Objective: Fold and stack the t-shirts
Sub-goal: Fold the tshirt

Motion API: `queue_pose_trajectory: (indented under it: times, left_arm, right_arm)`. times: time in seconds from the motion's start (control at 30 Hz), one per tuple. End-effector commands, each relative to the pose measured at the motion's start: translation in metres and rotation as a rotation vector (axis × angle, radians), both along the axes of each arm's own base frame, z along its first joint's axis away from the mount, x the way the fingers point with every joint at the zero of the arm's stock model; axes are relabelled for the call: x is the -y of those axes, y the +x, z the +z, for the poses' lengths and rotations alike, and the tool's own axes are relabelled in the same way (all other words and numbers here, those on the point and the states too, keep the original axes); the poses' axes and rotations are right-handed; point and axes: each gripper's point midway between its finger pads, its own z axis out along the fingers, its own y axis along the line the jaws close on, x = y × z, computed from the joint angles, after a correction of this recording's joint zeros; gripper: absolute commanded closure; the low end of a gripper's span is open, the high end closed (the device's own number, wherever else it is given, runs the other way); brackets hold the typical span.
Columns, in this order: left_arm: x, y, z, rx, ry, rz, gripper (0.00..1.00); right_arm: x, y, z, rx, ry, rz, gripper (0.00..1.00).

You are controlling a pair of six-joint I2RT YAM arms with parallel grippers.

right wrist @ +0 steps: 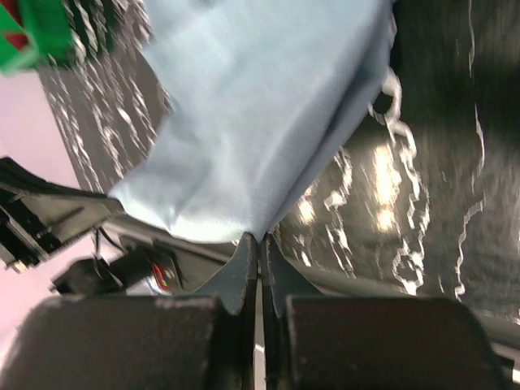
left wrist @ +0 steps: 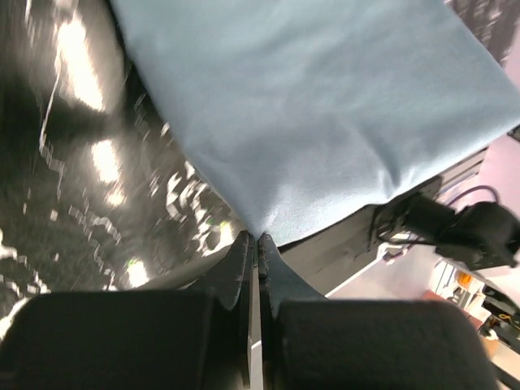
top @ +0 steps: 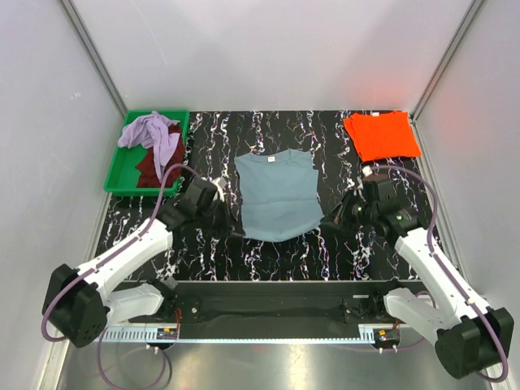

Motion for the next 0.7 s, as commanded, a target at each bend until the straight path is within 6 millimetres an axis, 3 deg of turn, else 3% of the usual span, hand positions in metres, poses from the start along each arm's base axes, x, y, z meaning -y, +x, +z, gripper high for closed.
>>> queue_pose_trajectory:
  times: [0.0, 0.03, 0.07, 0.27, 0.3, 0.37, 0.43, 0.47, 0.53, 0.57, 0.63, 0.67]
  left_arm:
    - [-0.001, 0.028, 0.024, 0.086, 0.043, -0.002, 1.00]
    - [-0.001, 0.032, 0.026, 0.084, 0.044, 0.001, 1.00]
    - [-0.004, 0.041, 0.025, 0.077, 0.049, 0.017, 1.00]
    - [-0.012, 0.092, 0.053, 0.120, 0.025, 0.075, 1.00]
    - [-0.013, 0.098, 0.051, 0.112, 0.032, 0.073, 1.00]
    - [-0.014, 0.114, 0.064, 0.149, 0.024, 0.067, 1.00]
    - [-0.014, 0.125, 0.065, 0.144, 0.028, 0.059, 1.00]
    - [-0.015, 0.135, 0.076, 0.177, 0.022, 0.054, 1.00]
    - [-0.014, 0.145, 0.074, 0.174, 0.025, 0.046, 1.00]
    - [-0.016, 0.152, 0.075, 0.185, 0.029, 0.038, 1.00]
    - [-0.015, 0.163, 0.082, 0.207, 0.020, 0.030, 1.00]
    - [-0.017, 0.170, 0.078, 0.205, 0.024, 0.029, 1.00]
  right_arm:
    - [0.001, 0.031, 0.038, 0.108, -0.029, -0.034, 1.00]
    - [-0.001, 0.038, 0.038, 0.100, -0.036, -0.028, 1.00]
    - [-0.004, 0.046, 0.052, 0.127, -0.029, -0.027, 1.00]
    - [-0.009, 0.088, 0.060, 0.145, -0.093, -0.016, 1.00]
    - [-0.012, 0.099, 0.066, 0.159, -0.099, -0.010, 1.00]
    - [-0.014, 0.115, 0.080, 0.196, -0.102, -0.018, 1.00]
    - [-0.016, 0.129, 0.079, 0.202, -0.122, -0.017, 1.00]
    - [-0.017, 0.138, 0.090, 0.229, -0.120, -0.021, 1.00]
    - [-0.021, 0.152, 0.088, 0.231, -0.130, -0.009, 1.00]
    - [-0.024, 0.160, 0.098, 0.255, -0.125, -0.010, 1.00]
    - [-0.024, 0.174, 0.087, 0.239, -0.153, -0.013, 1.00]
    - [-0.024, 0.182, 0.091, 0.247, -0.156, -0.024, 1.00]
